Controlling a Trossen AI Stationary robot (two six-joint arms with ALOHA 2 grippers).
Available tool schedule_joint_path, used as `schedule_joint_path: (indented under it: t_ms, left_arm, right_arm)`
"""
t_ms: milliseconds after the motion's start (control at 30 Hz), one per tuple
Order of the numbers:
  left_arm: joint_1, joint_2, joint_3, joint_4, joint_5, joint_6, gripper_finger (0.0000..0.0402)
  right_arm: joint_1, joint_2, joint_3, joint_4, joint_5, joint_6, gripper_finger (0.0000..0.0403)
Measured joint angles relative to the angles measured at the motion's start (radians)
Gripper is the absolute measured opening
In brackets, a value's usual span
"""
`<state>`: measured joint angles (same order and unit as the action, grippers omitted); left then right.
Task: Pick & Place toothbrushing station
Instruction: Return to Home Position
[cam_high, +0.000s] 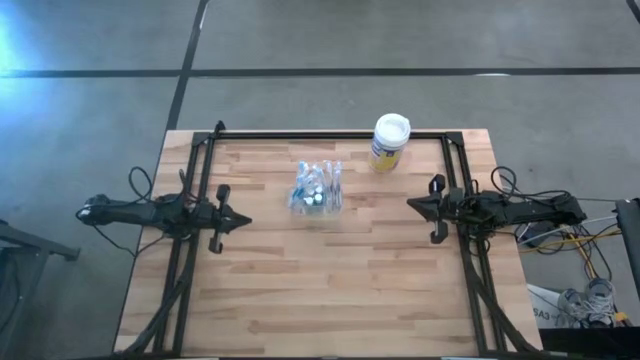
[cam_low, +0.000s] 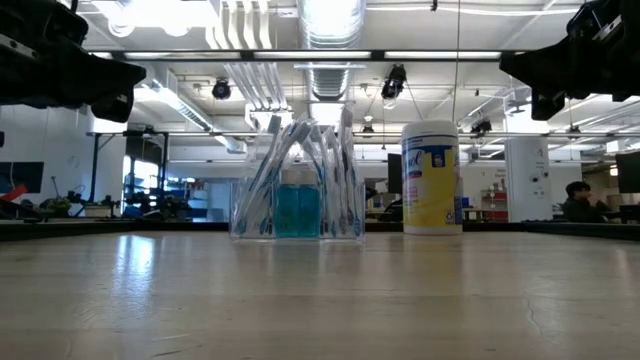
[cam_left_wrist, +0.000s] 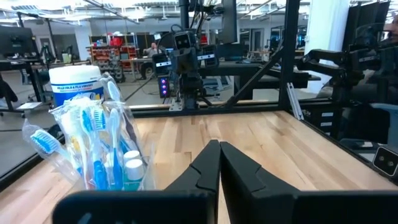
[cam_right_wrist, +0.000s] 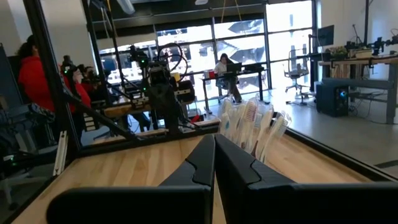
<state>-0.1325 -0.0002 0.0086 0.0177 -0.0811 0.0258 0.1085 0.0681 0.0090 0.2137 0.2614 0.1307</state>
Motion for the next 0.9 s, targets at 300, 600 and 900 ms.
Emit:
schedule_joint_path:
  t_ms: [300,600,900]
  left_arm:
    - [0.0,0.0,-0.001,0.013,-0.002,0.0,0.003]
    - [0.0,0.0,-0.002,0.015,-0.004,0.0,0.0021]
    - [0.0,0.0,-0.002,0.016,-0.004,0.0,0.0023]
  right_arm:
    - [0.0,0.0,0.0,0.0,0.0,0.0,0.0008]
    - [0.0,0.0,0.0,0.0,0.0,0.0,0.0008]
    - [0.0,0.0,0.0,0.0,0.001,0.0,0.0008]
